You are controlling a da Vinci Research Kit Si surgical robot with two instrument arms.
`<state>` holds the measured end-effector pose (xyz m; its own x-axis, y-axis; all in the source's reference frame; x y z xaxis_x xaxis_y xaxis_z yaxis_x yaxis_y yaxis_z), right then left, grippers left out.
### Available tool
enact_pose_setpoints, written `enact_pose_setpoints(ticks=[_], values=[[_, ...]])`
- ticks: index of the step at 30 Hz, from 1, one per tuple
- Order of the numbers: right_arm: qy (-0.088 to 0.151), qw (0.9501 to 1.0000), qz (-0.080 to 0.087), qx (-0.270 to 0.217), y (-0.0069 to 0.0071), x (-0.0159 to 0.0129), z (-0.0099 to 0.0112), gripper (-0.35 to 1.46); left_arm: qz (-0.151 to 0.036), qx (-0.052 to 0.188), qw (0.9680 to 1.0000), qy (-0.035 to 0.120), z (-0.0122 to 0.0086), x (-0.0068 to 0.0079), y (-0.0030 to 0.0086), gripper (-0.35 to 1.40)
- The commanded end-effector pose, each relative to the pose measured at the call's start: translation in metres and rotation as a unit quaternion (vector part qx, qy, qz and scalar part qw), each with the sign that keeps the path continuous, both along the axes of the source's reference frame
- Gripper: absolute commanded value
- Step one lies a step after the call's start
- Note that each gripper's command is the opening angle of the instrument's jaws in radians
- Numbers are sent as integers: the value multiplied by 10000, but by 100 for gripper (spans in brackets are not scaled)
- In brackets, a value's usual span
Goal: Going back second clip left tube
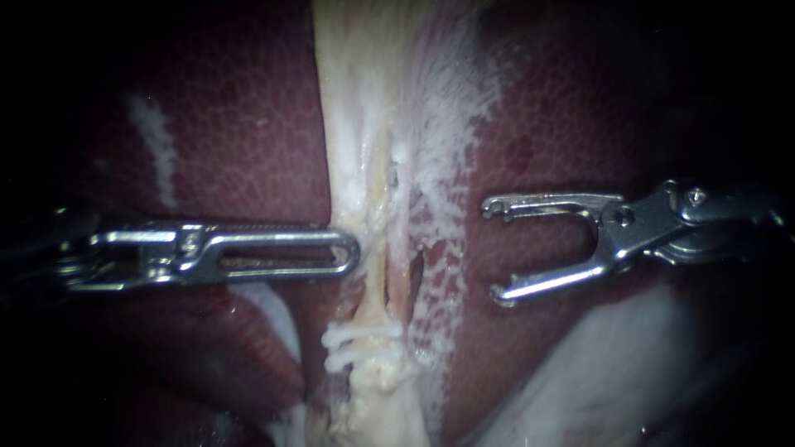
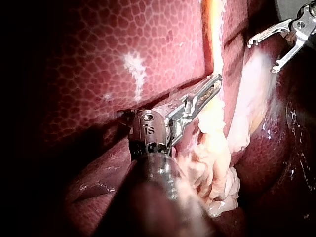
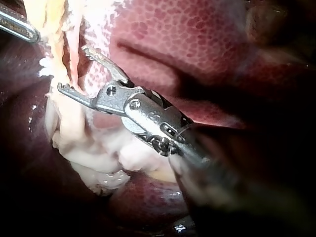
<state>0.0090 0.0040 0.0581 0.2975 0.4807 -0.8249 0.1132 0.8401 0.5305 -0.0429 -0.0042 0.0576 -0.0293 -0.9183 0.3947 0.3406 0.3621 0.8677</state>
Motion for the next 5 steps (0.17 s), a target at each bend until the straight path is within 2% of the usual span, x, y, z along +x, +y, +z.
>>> enact_pose_setpoints(ticks=[1,5], values=[[0,10000,-1,0,0,0,0,60,1,1,10000,0,0,0,0,-35],[2,10000,-3,0,0,-1,0,60,1,1,10000,0,0,0,0,-35]])
